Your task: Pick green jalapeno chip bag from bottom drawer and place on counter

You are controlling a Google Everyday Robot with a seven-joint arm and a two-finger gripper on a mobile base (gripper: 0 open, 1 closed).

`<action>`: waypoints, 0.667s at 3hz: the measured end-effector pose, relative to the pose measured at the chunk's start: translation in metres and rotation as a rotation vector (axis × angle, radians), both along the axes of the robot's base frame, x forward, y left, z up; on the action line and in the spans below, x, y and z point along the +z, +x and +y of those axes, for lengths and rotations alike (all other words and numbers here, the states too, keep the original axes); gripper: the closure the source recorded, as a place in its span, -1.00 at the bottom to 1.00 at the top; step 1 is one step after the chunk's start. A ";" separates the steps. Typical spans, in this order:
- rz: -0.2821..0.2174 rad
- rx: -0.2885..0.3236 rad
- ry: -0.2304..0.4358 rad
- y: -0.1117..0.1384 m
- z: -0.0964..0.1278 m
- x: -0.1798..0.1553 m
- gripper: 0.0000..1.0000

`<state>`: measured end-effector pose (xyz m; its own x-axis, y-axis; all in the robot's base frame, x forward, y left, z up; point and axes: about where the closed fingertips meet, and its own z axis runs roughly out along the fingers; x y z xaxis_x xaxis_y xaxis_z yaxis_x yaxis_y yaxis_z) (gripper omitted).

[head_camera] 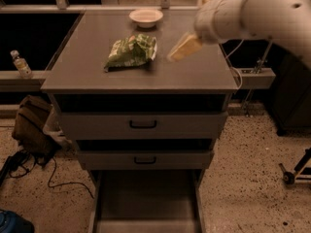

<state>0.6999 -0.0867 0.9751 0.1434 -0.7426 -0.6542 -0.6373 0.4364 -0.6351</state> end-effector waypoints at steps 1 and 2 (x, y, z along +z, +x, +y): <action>-0.015 -0.086 0.026 -0.015 -0.042 0.038 -1.00; -0.041 -0.219 0.102 -0.036 -0.095 0.052 -1.00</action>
Offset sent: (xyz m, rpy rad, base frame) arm -0.0602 -0.1705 0.0687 0.2155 -0.1018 -0.4046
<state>0.6643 -0.1818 1.0267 0.0143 -0.6889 -0.7247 -0.4951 0.6248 -0.6037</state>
